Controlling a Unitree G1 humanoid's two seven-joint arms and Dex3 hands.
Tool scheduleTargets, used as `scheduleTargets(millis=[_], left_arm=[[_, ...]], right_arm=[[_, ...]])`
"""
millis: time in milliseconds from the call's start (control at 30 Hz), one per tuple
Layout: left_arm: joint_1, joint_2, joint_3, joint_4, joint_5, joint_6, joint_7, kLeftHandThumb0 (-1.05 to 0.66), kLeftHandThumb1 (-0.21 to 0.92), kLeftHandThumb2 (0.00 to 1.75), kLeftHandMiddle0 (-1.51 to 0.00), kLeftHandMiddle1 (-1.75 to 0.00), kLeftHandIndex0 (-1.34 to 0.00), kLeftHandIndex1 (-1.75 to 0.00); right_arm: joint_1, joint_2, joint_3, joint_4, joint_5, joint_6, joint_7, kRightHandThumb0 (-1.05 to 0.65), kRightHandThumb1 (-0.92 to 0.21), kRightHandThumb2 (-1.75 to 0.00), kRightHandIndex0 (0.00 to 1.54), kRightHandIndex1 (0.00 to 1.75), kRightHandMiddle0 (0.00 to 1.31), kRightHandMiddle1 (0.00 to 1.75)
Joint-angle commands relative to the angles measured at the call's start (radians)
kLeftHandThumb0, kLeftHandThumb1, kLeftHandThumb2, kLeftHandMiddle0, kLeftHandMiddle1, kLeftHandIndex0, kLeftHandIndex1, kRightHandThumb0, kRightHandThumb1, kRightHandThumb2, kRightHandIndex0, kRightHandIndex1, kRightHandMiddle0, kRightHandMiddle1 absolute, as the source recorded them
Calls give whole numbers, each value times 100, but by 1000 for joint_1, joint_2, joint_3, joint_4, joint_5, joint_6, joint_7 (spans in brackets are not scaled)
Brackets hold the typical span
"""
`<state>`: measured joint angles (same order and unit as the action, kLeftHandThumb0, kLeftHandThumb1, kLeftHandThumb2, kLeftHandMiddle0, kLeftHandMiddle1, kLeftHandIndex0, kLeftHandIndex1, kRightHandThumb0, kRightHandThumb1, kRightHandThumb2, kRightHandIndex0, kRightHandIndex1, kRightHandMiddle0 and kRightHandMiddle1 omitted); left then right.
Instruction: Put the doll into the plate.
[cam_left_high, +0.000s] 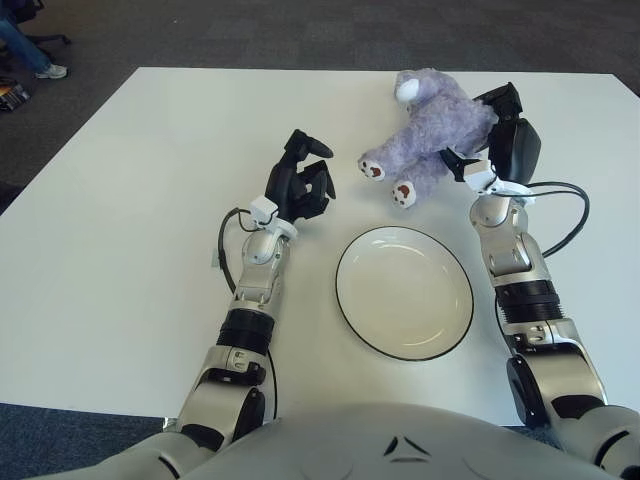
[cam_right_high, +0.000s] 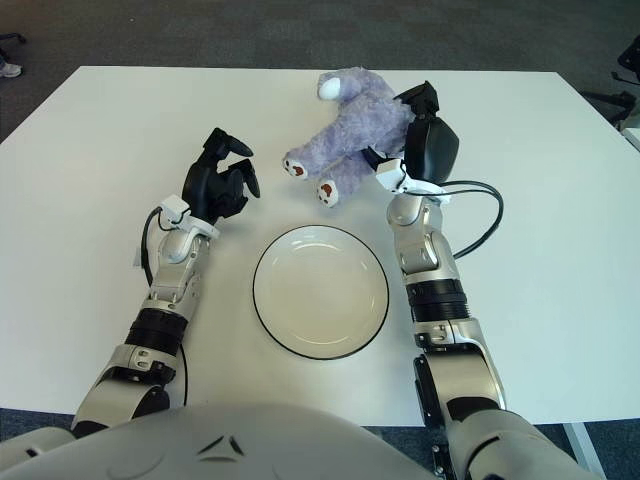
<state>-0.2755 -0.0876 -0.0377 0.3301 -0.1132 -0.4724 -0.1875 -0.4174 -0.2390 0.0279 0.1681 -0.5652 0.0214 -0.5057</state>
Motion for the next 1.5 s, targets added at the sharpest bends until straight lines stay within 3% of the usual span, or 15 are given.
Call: scheduleTargets(millis=[0,367,633,733,1100,1233,1467], left_arm=[[43,4,8,46,-5,-6,-7,-37,71,81,-92,-175,-31,-175],[37,0,8,64,0,-12,-4,-37,71,81,-94,-175,-31,-175],[37,5,5,69,10,-7,-1,-37,72,80,-91,-175,-31,-175],[35,7,5,71,14,-8,1,-37,72,80,-91,-175,-31,-175],[23,12,10,95,20,-24,3,-37,73,79,-94,-175,-30,-175],[18,14,12,103,24,-28,6,-37,73,79,-95,-175,-30,-175],[5,14,19,120,34,-32,17,-37,74,78,-94,-175,-30,-175]], right_arm=[[-15,3,-22,-38,13,17,5,0,-12,-133,96,126,65,160],[-41,11,-42,-96,10,69,12,-1,-10,-136,98,129,66,157],[-38,30,-61,-158,29,98,30,-1,-2,-147,96,152,76,141],[-30,35,-70,-189,42,106,46,-1,1,-153,88,154,81,150],[12,47,-106,-274,166,46,127,-1,2,-156,83,157,83,156],[21,52,-120,-290,210,9,143,-1,2,-156,91,163,79,146],[52,55,-132,-376,239,-16,176,-1,0,-154,93,160,75,146]])
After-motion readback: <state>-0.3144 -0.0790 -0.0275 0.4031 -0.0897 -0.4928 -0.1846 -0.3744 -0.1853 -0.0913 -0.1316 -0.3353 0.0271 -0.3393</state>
